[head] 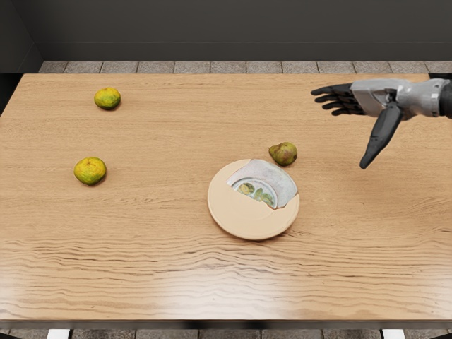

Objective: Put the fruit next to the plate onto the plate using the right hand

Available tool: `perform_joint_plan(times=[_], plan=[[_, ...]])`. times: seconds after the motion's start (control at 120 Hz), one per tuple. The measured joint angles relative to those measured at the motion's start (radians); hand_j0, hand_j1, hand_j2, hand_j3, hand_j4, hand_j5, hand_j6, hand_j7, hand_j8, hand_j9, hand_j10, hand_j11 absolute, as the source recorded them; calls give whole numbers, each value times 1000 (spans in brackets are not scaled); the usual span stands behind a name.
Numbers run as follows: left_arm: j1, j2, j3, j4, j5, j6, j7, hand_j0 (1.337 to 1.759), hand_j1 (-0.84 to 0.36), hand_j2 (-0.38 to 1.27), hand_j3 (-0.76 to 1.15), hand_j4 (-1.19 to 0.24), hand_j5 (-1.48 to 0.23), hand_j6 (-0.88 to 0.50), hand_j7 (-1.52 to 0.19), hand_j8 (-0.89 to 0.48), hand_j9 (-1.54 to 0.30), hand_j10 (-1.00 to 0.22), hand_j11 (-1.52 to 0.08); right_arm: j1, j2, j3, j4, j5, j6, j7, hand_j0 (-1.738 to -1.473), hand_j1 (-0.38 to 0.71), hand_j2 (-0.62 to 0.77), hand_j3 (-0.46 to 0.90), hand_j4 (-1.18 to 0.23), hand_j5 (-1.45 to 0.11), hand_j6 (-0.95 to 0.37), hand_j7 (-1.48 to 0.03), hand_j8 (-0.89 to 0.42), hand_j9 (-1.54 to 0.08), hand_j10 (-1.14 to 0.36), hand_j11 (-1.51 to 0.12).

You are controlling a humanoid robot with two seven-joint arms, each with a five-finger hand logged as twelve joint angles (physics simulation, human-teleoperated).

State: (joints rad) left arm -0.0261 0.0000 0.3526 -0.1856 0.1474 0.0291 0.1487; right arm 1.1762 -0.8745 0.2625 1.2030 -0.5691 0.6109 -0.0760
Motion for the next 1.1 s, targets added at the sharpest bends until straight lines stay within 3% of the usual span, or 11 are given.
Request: perform_joint_plan(times=[0.142, 0.183, 0.225, 0.3, 0.342, 0.4, 0.467, 0.658, 1.1], plan=[[0, 0, 0, 0, 0, 0, 0, 1658, 349, 0, 0, 0, 0, 0, 0, 0, 0, 0, 0, -2, 7, 24, 18, 6, 0, -3, -1658, -314, -5, 0, -35, -41, -36, -40, -35, -40, -34, -40], [0, 0, 0, 0, 0, 0, 0, 1658, 349, 0, 0, 0, 0, 0, 0, 0, 0, 0, 0, 4, 18, 38, 30, 9, 0, -27, -1658, -314, -5, 0, -34, -41, -36, -40, -35, -40, -33, -40], [0, 0, 0, 0, 0, 0, 0, 1658, 349, 0, 0, 0, 0, 0, 0, 0, 0, 0, 0, 26, 34, 47, 38, 11, 0, -95, -1658, -314, -4, 0, -34, -41, -35, -40, -34, -40, -33, -40], [0, 0, 0, 0, 0, 0, 0, 1658, 349, 0, 0, 0, 0, 0, 0, 0, 0, 0, 0, 68, 108, 64, 41, 13, 0, -285, -1658, -314, -4, 0, -34, -41, -35, -40, -34, -40, -33, -40], [0, 0, 0, 0, 0, 0, 0, 1658, 349, 0, 0, 0, 0, 0, 0, 0, 0, 0, 0, 84, 161, 85, 37, 8, 0, -367, -1658, -314, -5, 0, -34, -41, -35, -40, -34, -40, -33, -40], [0, 0, 0, 0, 0, 0, 0, 1658, 349, 0, 0, 0, 0, 0, 0, 0, 0, 0, 0, 115, 217, 107, 35, 4, 0, -439, -1658, -313, -5, 0, -34, -41, -35, -40, -34, -41, -33, -40], [0, 0, 0, 0, 0, 0, 0, 1658, 349, 0, 0, 0, 0, 0, 0, 0, 0, 0, 0, 140, 274, 119, 36, -43, 0, -484, -1658, -313, -5, 0, -34, -41, -35, -40, -34, -41, -33, -40], [0, 0, 0, 0, 0, 0, 0, 1658, 349, 0, 0, 0, 0, 0, 0, 0, 0, 0, 0, 145, 375, 79, 36, -232, -31, -527, -1658, -312, -6, 0, -33, -41, -34, -40, -34, -41, -33, -40], [0, 0, 0, 0, 0, 0, 0, 1658, 349, 0, 0, 0, 0, 0, 0, 0, 0, 0, 0, 124, 542, -75, -77, -385, -357, -535, -1658, -310, -6, 0, -35, -44, -37, -43, -36, -43, -35, -43]])
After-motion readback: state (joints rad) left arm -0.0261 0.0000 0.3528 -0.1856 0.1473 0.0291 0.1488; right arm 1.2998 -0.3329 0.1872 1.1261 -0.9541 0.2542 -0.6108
